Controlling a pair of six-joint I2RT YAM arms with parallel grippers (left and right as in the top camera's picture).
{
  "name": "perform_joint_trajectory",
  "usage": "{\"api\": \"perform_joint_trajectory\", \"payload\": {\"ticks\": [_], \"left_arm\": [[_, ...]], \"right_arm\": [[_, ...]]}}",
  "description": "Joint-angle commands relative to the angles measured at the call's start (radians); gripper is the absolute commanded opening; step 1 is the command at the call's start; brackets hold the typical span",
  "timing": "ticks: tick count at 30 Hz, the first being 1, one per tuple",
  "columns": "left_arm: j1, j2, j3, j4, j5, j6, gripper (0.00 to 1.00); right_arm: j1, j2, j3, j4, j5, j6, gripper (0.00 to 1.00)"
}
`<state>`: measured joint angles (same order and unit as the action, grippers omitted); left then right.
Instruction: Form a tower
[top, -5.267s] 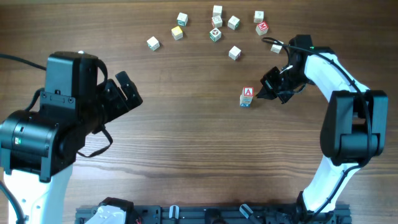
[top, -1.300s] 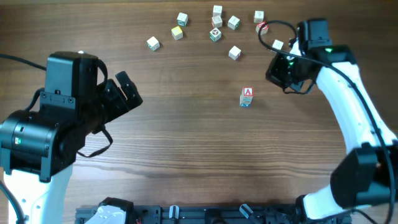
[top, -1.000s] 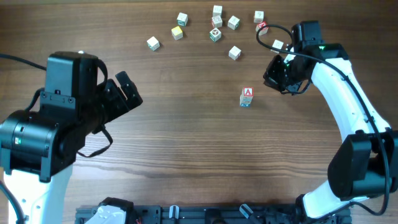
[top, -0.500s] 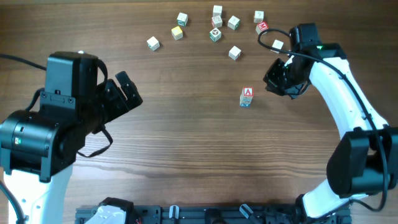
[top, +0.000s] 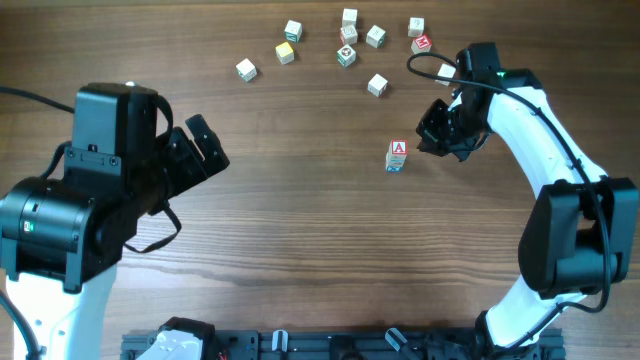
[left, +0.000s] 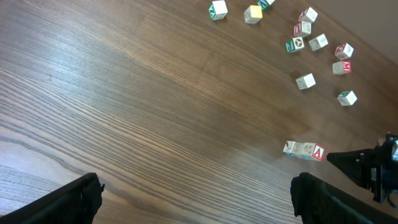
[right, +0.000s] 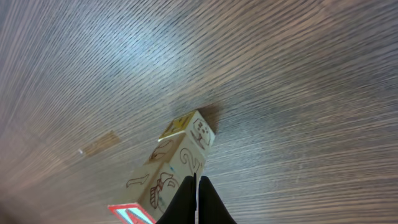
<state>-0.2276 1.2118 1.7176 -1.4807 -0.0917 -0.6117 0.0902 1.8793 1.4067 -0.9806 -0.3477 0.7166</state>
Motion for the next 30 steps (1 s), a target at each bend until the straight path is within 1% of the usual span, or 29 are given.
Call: {"api": "perform_joint_trajectory", "payload": {"ticks": [1,30], "left_arm": [[-0.004,0.0,0.001,0.002,-0.014,-0.002,1.0],[-0.005,0.0,0.001,0.002,-0.014,-0.002,1.0]], "right_arm": [[0.004,0.01,-0.006,0.001,-0.048,-0.01,0.04],[0.025,0.01,-0.006,-0.027,-0.08,-0.01,0.04]]}}
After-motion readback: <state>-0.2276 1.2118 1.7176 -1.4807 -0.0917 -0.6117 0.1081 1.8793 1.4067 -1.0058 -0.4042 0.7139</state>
